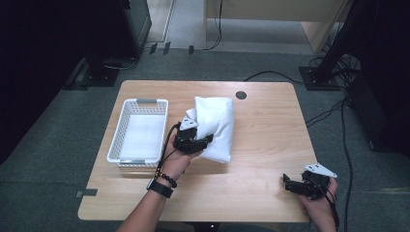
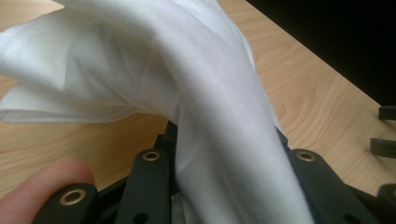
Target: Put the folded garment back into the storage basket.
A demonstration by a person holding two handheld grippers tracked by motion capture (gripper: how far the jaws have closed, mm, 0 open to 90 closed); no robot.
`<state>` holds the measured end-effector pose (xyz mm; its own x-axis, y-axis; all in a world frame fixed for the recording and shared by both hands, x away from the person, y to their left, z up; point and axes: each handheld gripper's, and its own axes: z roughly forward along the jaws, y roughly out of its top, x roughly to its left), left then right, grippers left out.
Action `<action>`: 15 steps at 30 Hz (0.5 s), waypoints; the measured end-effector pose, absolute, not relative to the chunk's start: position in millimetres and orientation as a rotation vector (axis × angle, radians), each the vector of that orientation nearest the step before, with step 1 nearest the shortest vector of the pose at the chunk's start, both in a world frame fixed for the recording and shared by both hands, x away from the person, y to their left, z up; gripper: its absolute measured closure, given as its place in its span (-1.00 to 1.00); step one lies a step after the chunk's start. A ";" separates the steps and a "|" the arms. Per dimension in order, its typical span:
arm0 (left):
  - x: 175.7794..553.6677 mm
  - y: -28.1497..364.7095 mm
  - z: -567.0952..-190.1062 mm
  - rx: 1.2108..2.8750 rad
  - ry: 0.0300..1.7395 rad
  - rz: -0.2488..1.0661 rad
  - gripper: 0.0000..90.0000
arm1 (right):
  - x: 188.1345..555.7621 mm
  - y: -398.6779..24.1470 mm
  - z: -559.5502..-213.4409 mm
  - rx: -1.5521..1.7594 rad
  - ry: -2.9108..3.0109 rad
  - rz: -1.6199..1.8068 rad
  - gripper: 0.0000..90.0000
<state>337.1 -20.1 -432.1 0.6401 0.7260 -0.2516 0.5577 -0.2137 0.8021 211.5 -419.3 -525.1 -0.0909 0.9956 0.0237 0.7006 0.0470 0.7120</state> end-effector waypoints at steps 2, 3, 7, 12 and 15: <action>336.6 -17.8 -430.2 1.891 1.016 0.225 0.47 | 211.5 -419.2 -525.1 1.701 1.844 0.795 -1.00; 336.0 -15.6 -428.4 1.889 1.015 0.229 0.47 | 211.5 -419.2 -525.1 1.701 1.844 0.795 -1.00; 333.5 -7.5 -421.2 1.894 1.001 0.236 0.47 | 211.5 -419.2 -525.1 1.701 1.844 0.795 -1.00; 328.7 2.5 -413.2 1.915 0.970 0.239 0.47 | 211.5 -419.3 -525.1 1.700 1.844 0.795 -1.00; 327.3 8.6 -409.5 1.905 0.975 0.242 0.47 | 211.5 -419.2 -525.1 1.701 1.844 0.795 -1.00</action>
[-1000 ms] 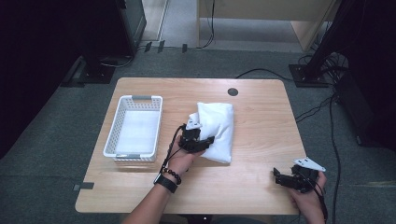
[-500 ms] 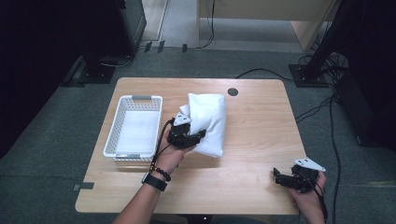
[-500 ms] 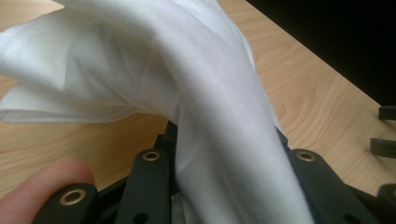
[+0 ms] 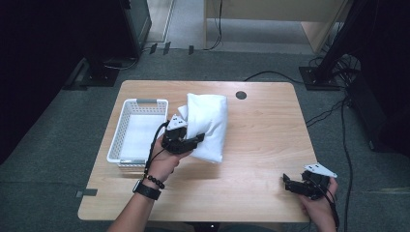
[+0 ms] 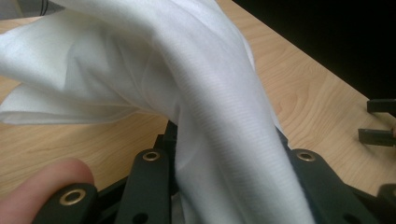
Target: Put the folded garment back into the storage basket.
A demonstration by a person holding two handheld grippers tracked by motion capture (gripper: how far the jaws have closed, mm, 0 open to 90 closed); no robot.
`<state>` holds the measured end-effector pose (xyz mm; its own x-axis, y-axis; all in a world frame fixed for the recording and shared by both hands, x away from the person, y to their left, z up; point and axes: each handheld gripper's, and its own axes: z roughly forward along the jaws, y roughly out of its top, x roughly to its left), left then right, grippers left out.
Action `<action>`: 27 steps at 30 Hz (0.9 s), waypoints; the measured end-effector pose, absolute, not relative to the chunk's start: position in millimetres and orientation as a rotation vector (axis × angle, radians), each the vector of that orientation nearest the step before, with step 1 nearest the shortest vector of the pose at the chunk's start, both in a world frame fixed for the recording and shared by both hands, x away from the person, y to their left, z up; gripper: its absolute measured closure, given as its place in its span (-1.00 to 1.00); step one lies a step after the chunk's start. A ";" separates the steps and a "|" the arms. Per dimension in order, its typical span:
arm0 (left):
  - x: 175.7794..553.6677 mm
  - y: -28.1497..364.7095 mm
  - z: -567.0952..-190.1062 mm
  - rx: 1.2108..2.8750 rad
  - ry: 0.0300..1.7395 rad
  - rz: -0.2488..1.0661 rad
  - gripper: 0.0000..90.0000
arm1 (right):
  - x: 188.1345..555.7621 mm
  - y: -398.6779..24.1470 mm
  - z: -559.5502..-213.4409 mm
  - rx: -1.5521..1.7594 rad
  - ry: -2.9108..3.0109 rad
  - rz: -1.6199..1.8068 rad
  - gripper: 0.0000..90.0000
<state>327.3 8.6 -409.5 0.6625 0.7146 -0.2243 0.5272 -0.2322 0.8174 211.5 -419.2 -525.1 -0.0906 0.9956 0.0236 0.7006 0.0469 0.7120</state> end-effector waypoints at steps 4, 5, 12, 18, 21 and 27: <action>326.6 17.6 -405.5 1.884 0.992 0.247 0.47 | 211.5 -419.2 -525.1 1.701 1.844 0.795 -1.00; 326.1 19.8 -404.4 1.877 0.994 0.246 0.47 | 211.5 -419.2 -525.1 1.702 1.843 0.796 -1.00; 323.5 34.7 -396.3 1.852 1.007 0.267 0.47 | 211.5 -419.3 -525.1 1.701 1.844 0.795 -1.00; 320.6 50.4 -388.5 1.833 1.013 0.286 0.47 | 211.5 -419.3 -525.1 1.702 1.843 0.795 -1.00; 319.4 59.3 -385.1 1.821 1.024 0.298 0.47 | 211.5 -419.3 -525.1 1.702 1.842 0.794 -1.00; 317.1 75.4 -379.2 1.796 1.041 0.317 0.47 | 211.4 -419.3 -525.1 1.702 1.840 0.792 -1.00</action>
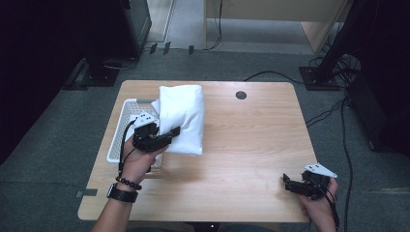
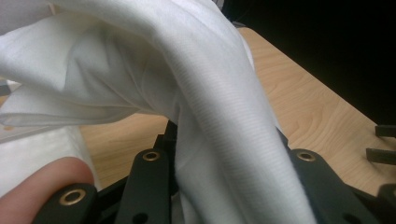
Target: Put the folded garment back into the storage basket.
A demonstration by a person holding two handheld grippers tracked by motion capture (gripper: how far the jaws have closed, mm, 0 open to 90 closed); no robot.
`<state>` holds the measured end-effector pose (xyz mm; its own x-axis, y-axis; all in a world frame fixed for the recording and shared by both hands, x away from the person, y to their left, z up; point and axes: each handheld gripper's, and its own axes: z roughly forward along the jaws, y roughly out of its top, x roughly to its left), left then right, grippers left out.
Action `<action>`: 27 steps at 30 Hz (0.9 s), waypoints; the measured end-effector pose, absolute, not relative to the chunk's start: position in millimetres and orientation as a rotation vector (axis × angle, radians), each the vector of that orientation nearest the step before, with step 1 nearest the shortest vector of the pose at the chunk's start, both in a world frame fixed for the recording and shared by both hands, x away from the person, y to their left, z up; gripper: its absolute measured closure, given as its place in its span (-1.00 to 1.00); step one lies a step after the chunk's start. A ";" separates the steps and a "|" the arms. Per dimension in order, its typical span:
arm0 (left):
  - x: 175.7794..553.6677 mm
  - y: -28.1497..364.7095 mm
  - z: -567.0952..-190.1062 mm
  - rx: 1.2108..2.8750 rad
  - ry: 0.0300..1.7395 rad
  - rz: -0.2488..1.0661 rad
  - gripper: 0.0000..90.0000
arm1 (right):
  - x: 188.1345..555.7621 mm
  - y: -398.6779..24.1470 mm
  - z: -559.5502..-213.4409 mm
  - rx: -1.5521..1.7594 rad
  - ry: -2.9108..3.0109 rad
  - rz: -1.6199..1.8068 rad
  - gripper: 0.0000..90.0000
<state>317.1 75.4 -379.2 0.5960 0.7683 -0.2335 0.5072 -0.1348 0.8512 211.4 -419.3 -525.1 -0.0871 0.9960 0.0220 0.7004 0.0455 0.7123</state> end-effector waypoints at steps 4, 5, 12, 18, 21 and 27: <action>315.8 83.1 -376.3 1.789 1.046 0.328 0.47 | 211.4 -419.3 -525.1 1.702 1.840 0.792 -1.00; 315.8 83.1 -376.3 1.789 1.046 0.328 0.47 | 211.4 -419.3 -525.1 1.702 1.840 0.793 -1.00; 313.2 102.2 -373.6 1.780 1.072 0.353 0.47 | 211.3 -419.4 -525.1 1.703 1.840 0.791 -1.00; 311.6 114.0 -373.1 1.786 1.087 0.374 0.47 | 211.2 -419.4 -525.1 1.702 1.840 0.791 -1.00; 311.2 120.6 -373.8 1.780 1.098 0.381 0.47 | 211.2 -419.4 -525.1 1.703 1.840 0.791 -1.00; 312.9 134.9 -377.8 1.770 1.132 0.390 0.47 | 211.0 -419.3 -525.1 1.705 1.838 0.789 -1.00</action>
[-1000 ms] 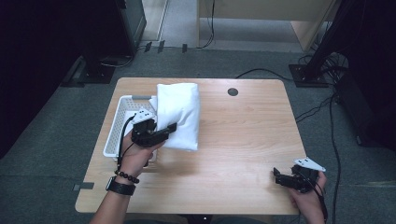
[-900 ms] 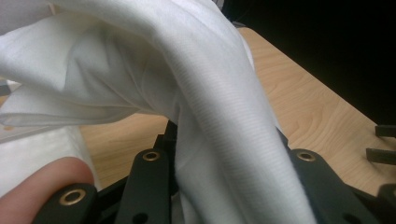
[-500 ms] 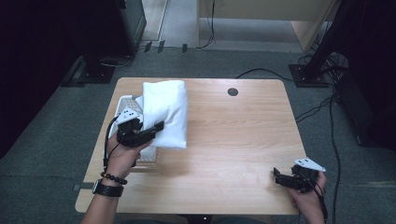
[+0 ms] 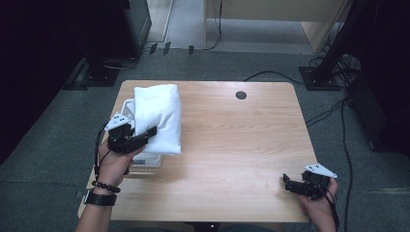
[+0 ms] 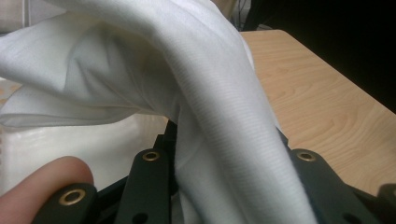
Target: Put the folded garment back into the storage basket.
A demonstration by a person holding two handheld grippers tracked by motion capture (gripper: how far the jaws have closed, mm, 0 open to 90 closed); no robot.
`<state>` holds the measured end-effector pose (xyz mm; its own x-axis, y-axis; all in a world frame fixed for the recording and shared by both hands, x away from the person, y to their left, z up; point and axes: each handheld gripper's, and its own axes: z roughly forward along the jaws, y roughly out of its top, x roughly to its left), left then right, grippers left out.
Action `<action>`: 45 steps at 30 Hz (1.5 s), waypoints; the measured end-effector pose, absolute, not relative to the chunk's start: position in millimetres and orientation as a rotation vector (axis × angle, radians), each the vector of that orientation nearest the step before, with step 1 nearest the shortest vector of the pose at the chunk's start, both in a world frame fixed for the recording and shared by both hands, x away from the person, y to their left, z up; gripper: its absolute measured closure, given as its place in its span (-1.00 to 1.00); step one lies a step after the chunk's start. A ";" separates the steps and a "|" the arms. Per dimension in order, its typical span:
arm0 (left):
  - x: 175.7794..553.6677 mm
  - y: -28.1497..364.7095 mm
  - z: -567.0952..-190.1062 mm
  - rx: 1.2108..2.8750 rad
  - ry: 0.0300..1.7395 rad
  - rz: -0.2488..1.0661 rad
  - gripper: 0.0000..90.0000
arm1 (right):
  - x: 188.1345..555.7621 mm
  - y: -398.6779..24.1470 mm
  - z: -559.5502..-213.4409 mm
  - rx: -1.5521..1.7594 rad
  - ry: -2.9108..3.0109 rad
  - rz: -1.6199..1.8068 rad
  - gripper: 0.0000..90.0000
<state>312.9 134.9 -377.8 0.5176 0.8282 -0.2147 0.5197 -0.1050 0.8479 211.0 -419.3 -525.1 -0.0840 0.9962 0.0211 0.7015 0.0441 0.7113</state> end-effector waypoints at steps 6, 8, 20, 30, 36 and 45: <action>312.8 147.0 -379.6 1.762 1.155 0.403 0.47 | 210.9 -419.3 -525.1 1.705 1.838 0.789 -1.00; 312.7 150.7 -379.9 1.760 1.160 0.406 0.47 | 210.9 -419.3 -525.0 1.705 1.838 0.789 -1.00; 313.5 168.8 -387.0 1.757 1.197 0.420 0.47 | 210.9 -419.3 -525.1 1.705 1.837 0.788 -1.00; 318.2 182.7 -390.0 1.764 1.232 0.439 0.47 | 210.9 -419.3 -525.0 1.706 1.837 0.788 -1.00; 321.3 189.0 -395.7 1.772 1.253 0.449 0.47 | 210.9 -419.3 -525.1 1.705 1.837 0.789 -1.00; 326.8 190.0 -403.8 1.808 1.261 0.440 0.47 | 210.9 -419.4 -525.1 1.705 1.837 0.788 -1.00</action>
